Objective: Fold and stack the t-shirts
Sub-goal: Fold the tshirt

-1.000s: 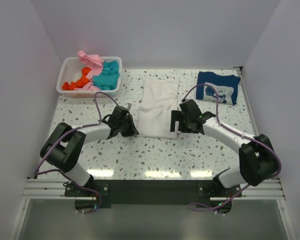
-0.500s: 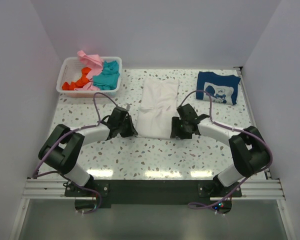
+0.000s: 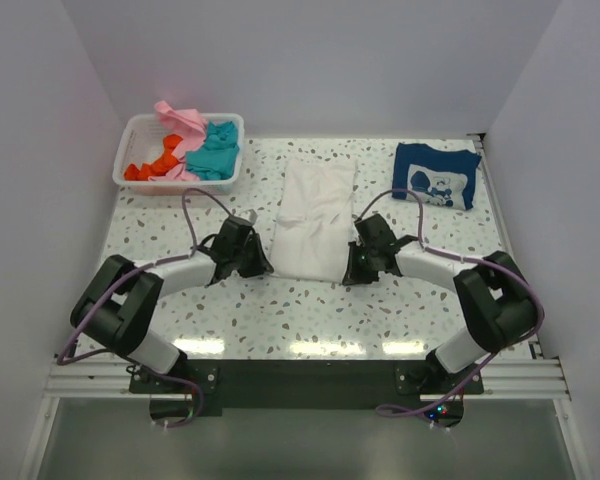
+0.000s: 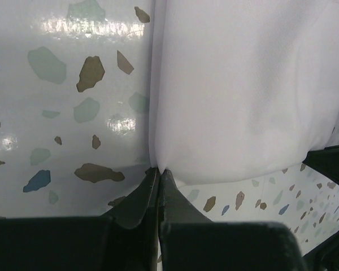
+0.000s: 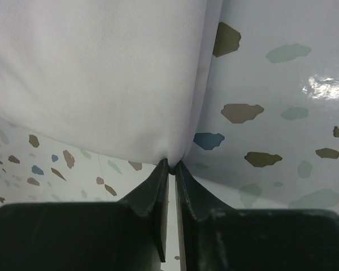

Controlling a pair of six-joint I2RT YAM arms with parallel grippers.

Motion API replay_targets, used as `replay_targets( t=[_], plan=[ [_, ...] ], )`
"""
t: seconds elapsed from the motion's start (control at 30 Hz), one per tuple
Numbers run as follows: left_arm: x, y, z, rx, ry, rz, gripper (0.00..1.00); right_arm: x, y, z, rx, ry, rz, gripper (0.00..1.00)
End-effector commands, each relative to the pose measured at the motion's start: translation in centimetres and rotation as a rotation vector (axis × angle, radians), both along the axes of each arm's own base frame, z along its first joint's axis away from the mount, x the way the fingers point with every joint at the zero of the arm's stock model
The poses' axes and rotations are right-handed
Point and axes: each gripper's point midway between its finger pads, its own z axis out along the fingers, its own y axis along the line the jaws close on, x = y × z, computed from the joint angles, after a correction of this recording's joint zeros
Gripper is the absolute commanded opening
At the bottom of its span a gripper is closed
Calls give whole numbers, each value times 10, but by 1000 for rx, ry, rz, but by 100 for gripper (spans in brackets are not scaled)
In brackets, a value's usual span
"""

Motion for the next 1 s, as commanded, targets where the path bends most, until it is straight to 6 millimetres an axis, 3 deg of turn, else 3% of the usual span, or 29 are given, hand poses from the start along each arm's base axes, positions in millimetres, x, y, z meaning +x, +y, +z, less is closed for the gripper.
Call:
replay_targets(
  t=[0.0, 0.07, 0.23, 0.37, 0.57, 0.73, 0.77, 0.83, 0.97],
  plan=[
    [-1, 5, 10, -13, -29, 24, 0, -8, 6, -2, 55, 12, 12, 9],
    [-2, 6, 14, -19, -40, 24, 0, -15, 4, 2, 63, 9, 18, 0],
    [-29, 16, 21, -18, -8, 19, 0, -45, 11, 12, 105, 47, 88, 0],
    [-47, 28, 42, -34, -55, 39, 0, -72, 12, 36, 138, 47, 135, 0],
    [-73, 38, 55, -40, -42, 30, 0, -110, 14, 69, 209, 98, 218, 0],
    [-83, 43, 85, -60, -80, 25, 0, -136, 14, 102, 282, 141, 275, 0],
    [-81, 43, 101, -77, -119, 29, 0, -136, 16, 113, 293, 127, 287, 0],
    [-82, 45, 110, -84, -138, 36, 0, -140, 16, 126, 313, 120, 306, 0],
    [-85, 42, 133, -114, -173, 14, 0, -152, 12, 137, 314, 153, 348, 0]
  ],
)
